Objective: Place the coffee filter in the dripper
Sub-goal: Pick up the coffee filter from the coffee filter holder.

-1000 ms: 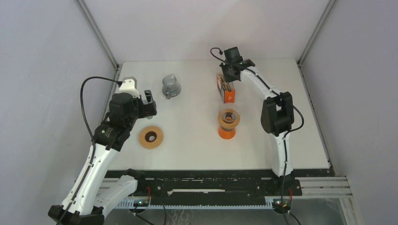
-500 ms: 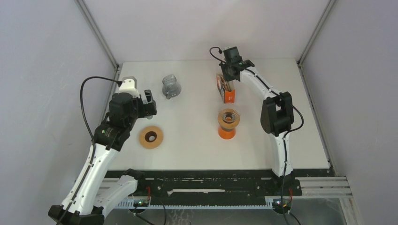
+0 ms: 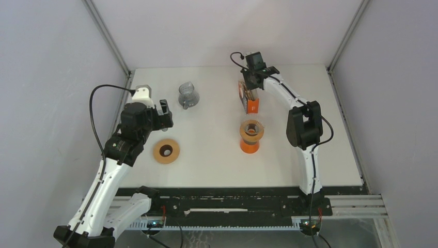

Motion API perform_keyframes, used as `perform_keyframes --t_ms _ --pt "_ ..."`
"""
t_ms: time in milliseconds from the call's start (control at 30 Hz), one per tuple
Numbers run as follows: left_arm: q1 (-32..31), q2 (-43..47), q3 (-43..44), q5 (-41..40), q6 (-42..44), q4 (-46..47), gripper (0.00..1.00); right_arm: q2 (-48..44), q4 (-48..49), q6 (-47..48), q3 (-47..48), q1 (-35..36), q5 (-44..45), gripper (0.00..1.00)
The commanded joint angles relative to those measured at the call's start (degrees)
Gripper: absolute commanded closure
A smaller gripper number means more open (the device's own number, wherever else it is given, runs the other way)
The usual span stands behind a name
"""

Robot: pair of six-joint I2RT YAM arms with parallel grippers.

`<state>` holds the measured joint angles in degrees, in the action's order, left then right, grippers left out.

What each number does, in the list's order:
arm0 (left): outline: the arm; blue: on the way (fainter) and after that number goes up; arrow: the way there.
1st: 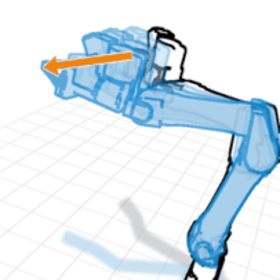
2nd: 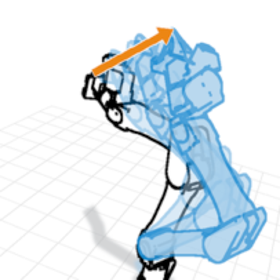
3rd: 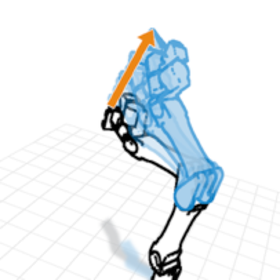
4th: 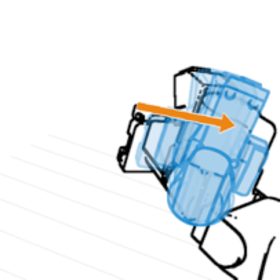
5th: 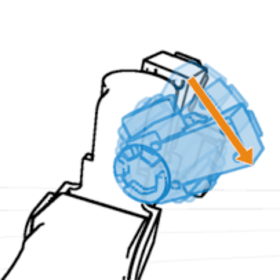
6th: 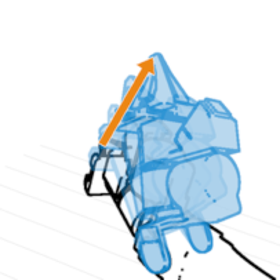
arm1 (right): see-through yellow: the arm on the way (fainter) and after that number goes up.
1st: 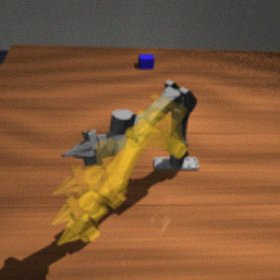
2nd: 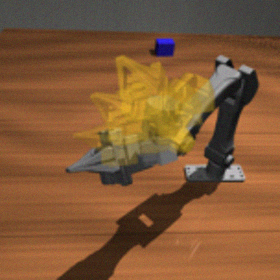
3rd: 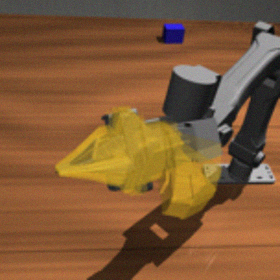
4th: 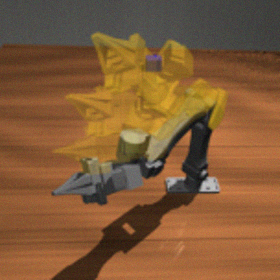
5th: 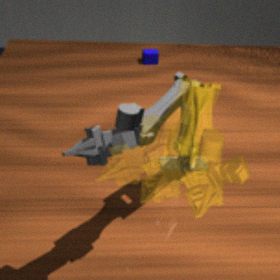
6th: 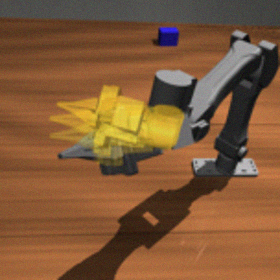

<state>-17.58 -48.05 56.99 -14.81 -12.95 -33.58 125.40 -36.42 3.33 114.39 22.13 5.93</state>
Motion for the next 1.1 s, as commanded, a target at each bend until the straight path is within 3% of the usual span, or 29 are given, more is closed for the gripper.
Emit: perform_keyframes --t_ms 0,433,700,1067 --pt "0.62 0.16 -0.82 0.57 1.30 2.19 0.00 0.79 2.15 -0.11 1.05 0.04 0.57 0.73" --pt "0.71 0.03 -0.92 1.00 1.26 2.31 0.00 1.73 1.89 1.06 1.44 0.69 3.99 0.79" --pt "0.71 -0.01 -0.92 1.26 1.18 2.45 0.00 -0.71 0.32 1.17 2.51 0.98 2.99 0.99" --pt "0.71 0.33 -0.92 1.78 1.10 2.54 0.00 -6.34 -1.23 0.81 2.20 1.05 1.00 1.00"
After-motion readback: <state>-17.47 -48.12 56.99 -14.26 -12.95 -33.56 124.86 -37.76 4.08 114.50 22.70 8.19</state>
